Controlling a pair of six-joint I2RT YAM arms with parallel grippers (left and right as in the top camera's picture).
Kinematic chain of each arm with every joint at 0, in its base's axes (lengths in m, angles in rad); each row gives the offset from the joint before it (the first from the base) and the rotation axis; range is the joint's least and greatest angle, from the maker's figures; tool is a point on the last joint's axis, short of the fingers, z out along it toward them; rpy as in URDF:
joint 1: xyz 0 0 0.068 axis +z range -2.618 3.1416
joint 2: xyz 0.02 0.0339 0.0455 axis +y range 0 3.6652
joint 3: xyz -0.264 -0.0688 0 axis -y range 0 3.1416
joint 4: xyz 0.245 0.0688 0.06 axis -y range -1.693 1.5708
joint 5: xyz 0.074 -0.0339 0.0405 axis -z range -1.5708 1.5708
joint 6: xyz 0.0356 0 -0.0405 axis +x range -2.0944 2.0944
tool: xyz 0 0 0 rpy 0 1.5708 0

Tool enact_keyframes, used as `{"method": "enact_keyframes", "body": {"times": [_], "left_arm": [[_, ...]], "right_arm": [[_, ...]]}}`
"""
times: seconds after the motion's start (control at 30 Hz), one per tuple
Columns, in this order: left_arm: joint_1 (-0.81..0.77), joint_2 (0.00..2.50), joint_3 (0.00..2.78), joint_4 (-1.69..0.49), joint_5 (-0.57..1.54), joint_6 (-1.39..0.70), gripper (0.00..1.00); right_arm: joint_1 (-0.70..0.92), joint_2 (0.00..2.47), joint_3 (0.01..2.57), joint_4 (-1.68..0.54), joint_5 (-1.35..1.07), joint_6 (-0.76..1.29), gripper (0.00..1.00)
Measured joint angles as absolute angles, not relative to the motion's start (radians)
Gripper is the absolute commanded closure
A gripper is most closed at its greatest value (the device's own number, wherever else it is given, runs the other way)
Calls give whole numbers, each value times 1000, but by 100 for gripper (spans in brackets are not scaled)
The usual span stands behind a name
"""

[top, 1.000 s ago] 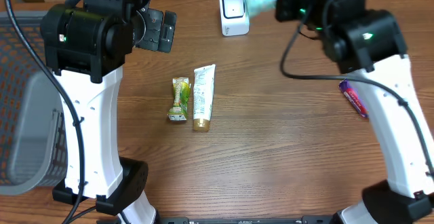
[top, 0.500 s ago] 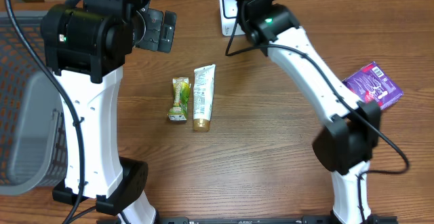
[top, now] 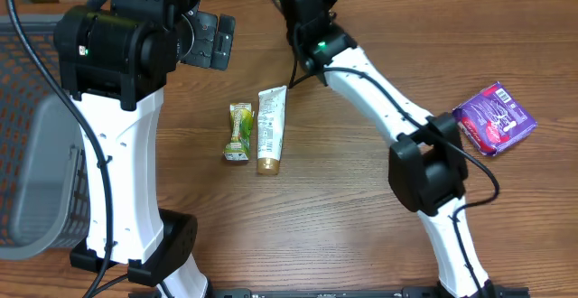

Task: Scan the item barcode
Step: 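Hold the wipes pack barcode in front of the scanner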

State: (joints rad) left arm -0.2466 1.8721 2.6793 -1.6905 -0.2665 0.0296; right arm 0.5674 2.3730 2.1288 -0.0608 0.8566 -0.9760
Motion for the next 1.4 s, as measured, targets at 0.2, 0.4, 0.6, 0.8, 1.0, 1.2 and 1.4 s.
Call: {"method": "enact_keyframes", "body": {"times": [0.2, 0.4, 0.6, 0.8, 1.0, 1.2, 1.4], "left_arm": [[-247, 1872, 2679, -1691, -266, 30, 0], [-247, 1872, 2679, -1691, -266, 30, 0], [-247, 1872, 2679, -1691, -266, 30, 0], [-247, 1872, 2679, -1691, -266, 30, 0], [-247, 1872, 2679, -1691, -266, 30, 0], [-247, 1872, 2679, -1691, -266, 30, 0], [-247, 1872, 2679, -1691, -266, 30, 0]], "right_arm": [[569, 2448, 2129, 83, 852, -1122, 96], [569, 2519, 2129, 97, 857, -1229, 96], [570, 2547, 2129, 112, 852, -1253, 96], [570, 2547, 2129, 118, 852, -1258, 96], [572, 2547, 2128, 163, 861, -1259, 96], [603, 2547, 2128, 329, 928, -1260, 96], [678, 2546, 2129, 197, 955, -1250, 96]]}}
